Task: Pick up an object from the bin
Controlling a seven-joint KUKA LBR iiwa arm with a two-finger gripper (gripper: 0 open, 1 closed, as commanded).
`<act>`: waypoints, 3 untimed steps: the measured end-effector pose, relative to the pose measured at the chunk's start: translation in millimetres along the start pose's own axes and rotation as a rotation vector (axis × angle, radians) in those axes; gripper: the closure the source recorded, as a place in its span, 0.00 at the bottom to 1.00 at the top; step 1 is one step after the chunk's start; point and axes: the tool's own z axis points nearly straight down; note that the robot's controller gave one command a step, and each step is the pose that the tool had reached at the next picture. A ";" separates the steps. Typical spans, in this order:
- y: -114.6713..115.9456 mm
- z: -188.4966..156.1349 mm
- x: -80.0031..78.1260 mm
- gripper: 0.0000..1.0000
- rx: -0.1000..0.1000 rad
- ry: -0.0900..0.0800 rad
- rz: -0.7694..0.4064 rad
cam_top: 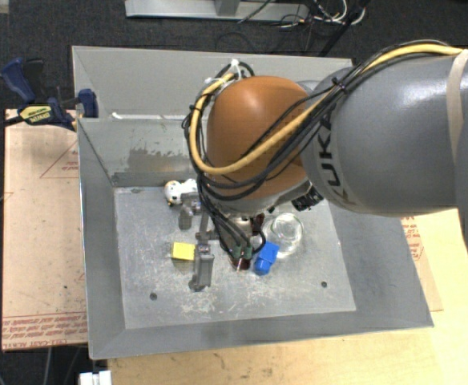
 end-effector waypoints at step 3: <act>-47.1 62.3 -46.5 0.00 -0.001 -0.007 0.105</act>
Offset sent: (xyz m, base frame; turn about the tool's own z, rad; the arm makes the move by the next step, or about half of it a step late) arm 0.0322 -0.0499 -0.0713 0.1889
